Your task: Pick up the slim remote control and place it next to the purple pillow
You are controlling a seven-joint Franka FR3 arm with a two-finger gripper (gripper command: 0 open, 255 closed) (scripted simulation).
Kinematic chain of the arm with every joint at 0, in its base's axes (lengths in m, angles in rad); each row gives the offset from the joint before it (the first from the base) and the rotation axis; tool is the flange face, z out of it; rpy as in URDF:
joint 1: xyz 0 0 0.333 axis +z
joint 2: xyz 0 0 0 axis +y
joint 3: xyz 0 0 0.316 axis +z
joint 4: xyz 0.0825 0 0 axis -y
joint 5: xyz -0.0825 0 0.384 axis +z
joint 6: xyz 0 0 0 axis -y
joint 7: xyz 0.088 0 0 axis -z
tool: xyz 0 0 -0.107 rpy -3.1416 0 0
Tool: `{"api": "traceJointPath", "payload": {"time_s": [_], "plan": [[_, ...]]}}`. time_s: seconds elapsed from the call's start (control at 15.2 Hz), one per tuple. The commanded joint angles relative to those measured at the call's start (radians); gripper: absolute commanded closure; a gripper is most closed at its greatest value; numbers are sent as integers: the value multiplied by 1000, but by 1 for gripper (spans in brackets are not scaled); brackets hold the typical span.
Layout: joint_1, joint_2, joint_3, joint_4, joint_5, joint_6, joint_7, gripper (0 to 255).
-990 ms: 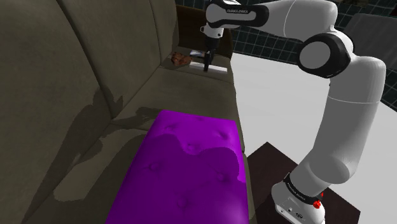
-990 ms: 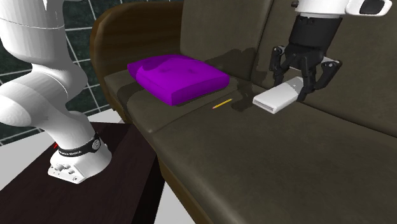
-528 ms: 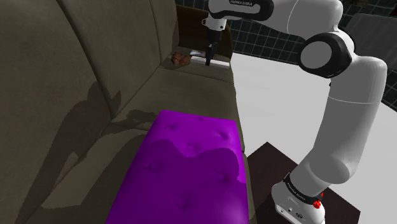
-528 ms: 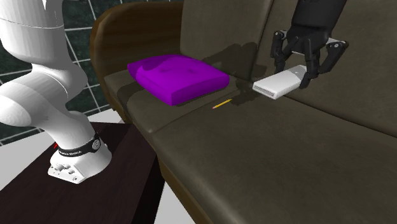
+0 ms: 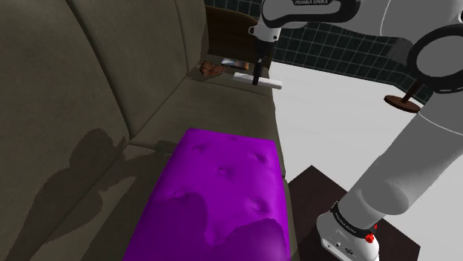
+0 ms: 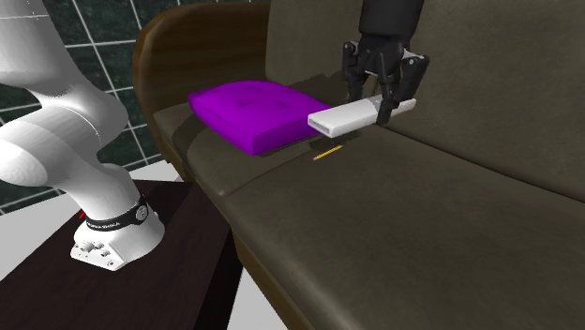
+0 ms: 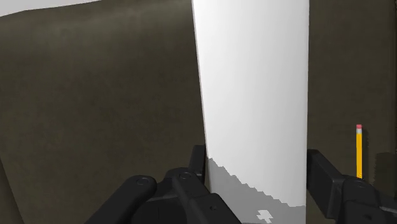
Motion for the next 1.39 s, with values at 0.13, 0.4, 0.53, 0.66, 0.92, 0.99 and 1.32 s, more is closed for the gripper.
{"api": "traceJointPath", "payload": {"time_s": [0.13, 0.4, 0.53, 0.66, 0.92, 0.99, 1.32], "plan": [[11, -176, 12, -203, -2, 27, 23, 255], [19, -335, 23, -365, 0, 30, 42, 255], [23, -414, 30, -438, 3, 24, 52, 255], [28, -494, 37, -506, 7, 12, 62, 255], [30, -524, 40, -570, 9, 47, 65, 255], [30, -524, 40, -584, 10, 60, 65, 255], [30, -519, 41, -647, 10, 128, 65, 255]]}}
